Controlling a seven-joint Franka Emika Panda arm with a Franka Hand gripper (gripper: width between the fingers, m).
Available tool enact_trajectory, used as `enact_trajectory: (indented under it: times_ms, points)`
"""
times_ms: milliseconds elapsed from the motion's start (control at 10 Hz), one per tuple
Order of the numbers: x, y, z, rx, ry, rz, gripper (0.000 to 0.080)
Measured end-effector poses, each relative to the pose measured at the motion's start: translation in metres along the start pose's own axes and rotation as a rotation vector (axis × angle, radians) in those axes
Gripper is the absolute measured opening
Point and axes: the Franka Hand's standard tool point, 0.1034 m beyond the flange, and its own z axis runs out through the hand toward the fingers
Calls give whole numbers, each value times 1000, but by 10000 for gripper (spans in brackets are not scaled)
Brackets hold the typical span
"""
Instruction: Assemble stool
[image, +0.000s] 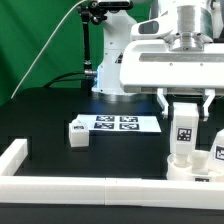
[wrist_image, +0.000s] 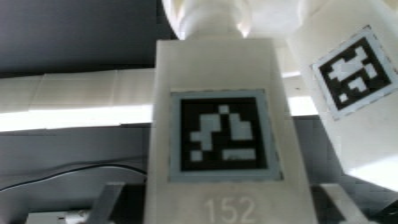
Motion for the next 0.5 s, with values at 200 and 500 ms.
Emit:
enact_trajectory:
  times_ms: [200, 500]
  points:
    - [4, -2, 2, 1, 6, -1, 338]
    - [-1, 0, 11, -7, 1, -11, 338]
